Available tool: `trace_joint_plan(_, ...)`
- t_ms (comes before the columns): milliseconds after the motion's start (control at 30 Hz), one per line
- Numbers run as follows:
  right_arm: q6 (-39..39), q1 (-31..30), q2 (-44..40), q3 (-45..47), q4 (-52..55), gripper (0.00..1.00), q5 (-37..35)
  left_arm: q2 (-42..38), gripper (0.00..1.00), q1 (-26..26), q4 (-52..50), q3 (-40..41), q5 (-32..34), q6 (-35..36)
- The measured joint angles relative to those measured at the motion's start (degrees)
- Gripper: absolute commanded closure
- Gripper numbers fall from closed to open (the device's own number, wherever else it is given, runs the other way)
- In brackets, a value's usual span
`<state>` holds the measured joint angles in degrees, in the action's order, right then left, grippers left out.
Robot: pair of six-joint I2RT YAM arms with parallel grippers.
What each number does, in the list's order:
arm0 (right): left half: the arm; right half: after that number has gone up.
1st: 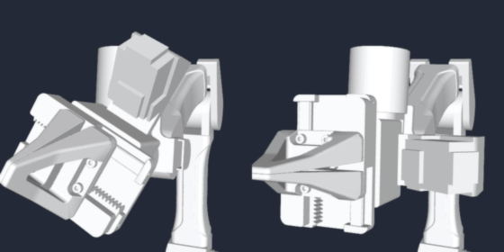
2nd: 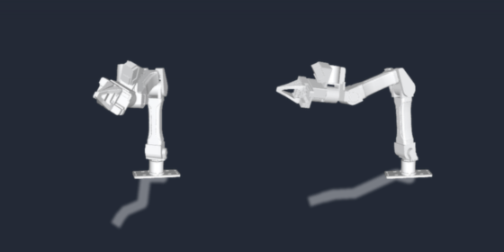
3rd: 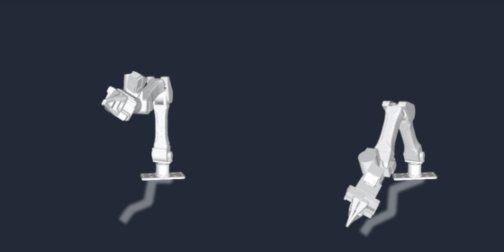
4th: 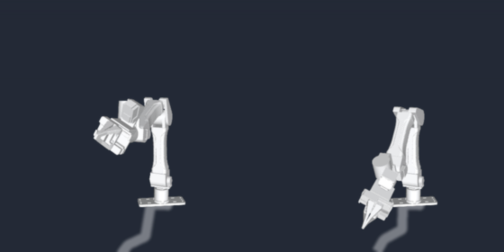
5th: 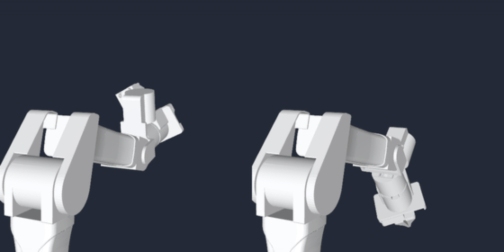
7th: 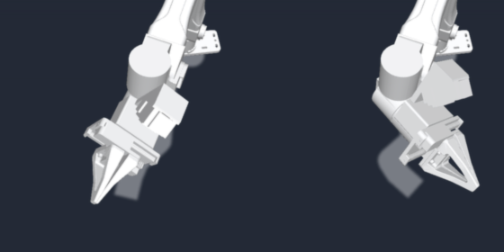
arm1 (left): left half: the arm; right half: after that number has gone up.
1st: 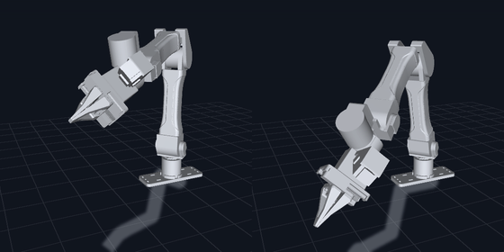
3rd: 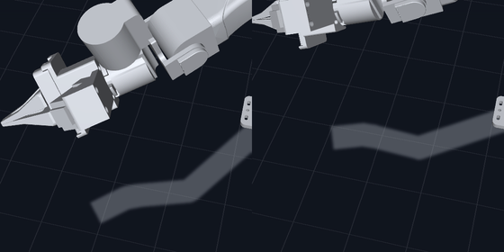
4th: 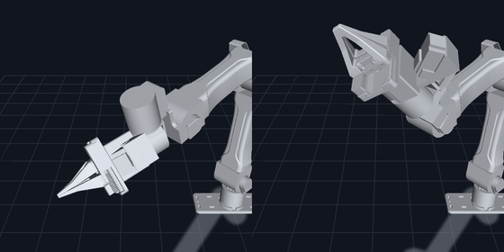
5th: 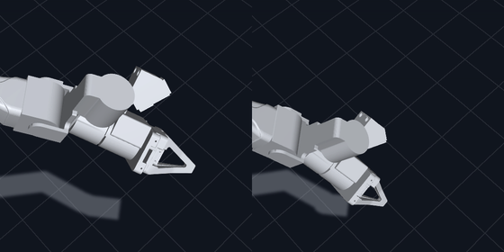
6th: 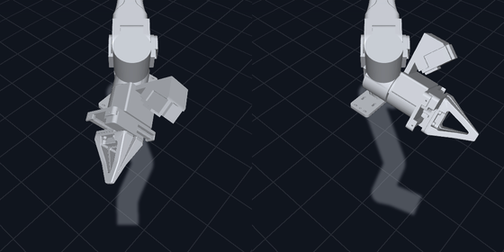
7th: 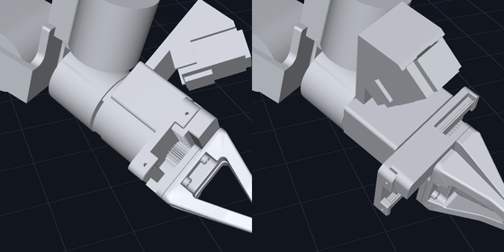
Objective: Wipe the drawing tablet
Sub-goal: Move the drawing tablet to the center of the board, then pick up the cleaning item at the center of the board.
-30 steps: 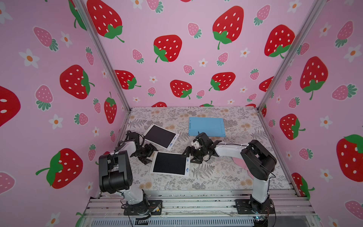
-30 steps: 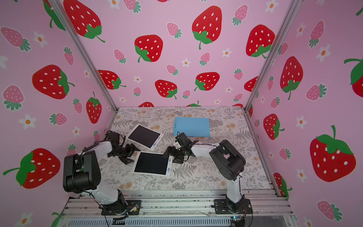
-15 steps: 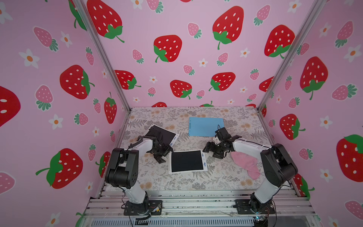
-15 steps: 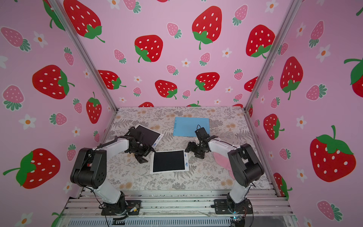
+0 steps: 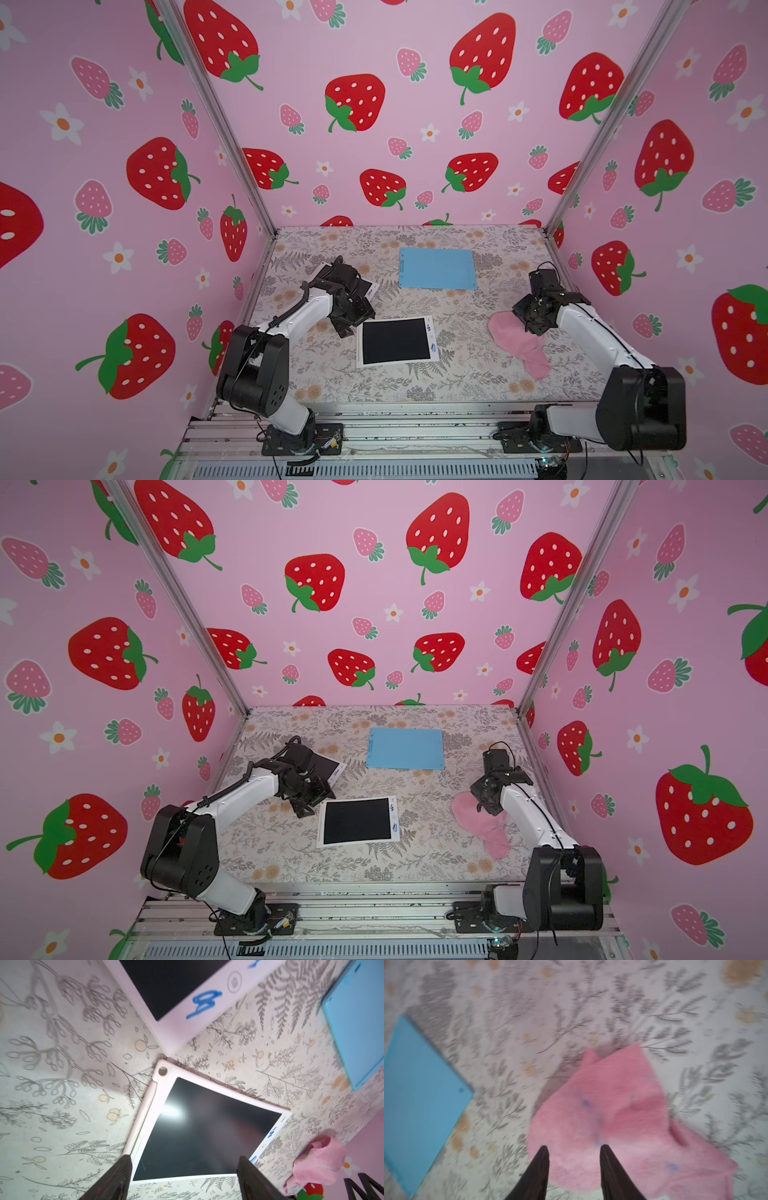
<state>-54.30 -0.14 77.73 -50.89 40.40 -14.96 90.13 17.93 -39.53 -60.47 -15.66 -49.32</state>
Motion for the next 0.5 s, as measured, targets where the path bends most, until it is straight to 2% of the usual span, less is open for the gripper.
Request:
trace_joint_plan(100, -1.42, 3.5, 1.77, 1.07, 3.65, 0.51, 0.76, 0.0, 0.22, 1.55, 0.04, 0.0, -0.5, -0.09)
trace_joint_plan(300, -3.72, 3.76, 0.68, 2.78, 6.97, 0.49, 1.11, 0.0, 0.23, 2.6, 0.04, 0.0, -0.9, -0.22)
trace_joint_plan(500, -4.59, 3.96, 1.09, 4.04, 8.94, 0.34, 2.82, 0.02, 0.23, 2.78, -0.15, -0.17, -1.07, -0.17)
